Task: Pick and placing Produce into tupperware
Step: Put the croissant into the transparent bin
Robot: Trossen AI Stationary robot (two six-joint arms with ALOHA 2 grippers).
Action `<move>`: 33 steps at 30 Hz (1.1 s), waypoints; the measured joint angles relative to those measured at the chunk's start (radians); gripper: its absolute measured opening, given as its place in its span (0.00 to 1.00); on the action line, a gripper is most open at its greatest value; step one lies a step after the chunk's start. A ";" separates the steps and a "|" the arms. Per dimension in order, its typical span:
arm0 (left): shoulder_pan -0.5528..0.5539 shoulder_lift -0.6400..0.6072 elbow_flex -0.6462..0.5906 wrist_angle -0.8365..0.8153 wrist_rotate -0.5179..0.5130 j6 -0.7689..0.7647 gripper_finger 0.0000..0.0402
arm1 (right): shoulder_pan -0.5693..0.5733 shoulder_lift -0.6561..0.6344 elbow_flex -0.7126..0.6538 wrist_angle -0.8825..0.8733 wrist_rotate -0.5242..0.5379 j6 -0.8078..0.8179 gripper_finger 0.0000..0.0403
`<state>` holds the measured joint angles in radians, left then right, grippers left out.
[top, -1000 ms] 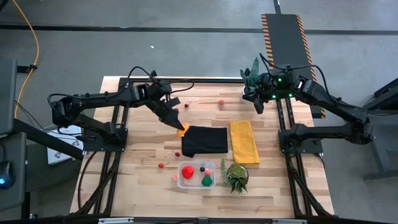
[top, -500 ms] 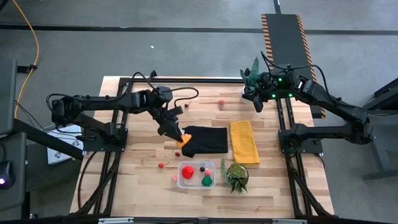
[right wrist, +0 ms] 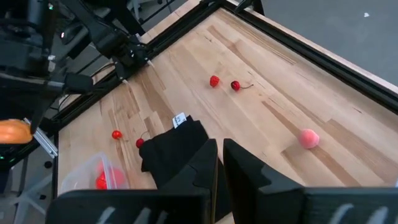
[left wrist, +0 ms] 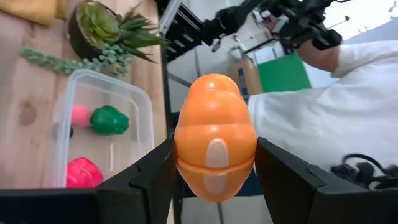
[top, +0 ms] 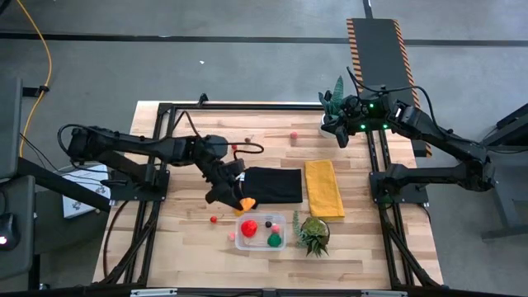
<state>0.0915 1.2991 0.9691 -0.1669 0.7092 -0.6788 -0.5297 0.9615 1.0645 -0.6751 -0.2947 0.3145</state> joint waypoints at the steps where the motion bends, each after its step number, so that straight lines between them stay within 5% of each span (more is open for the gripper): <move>1: -0.010 0.000 0.000 0.000 -0.021 0.001 0.47 | 0.000 0.000 0.000 -0.001 0.000 0.000 0.04; 22: -0.206 0.000 0.000 -0.083 -0.546 0.047 0.47 | 0.000 0.000 0.000 -0.038 0.000 -0.002 0.04; 33: -0.206 0.062 0.060 -0.071 -0.591 0.039 0.47 | 0.000 0.000 0.000 -0.054 0.000 -0.051 0.04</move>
<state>-0.1143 1.3609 1.0287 -0.2377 0.1183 -0.6393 -0.5293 0.9619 1.0645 -0.7292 -0.2947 0.2639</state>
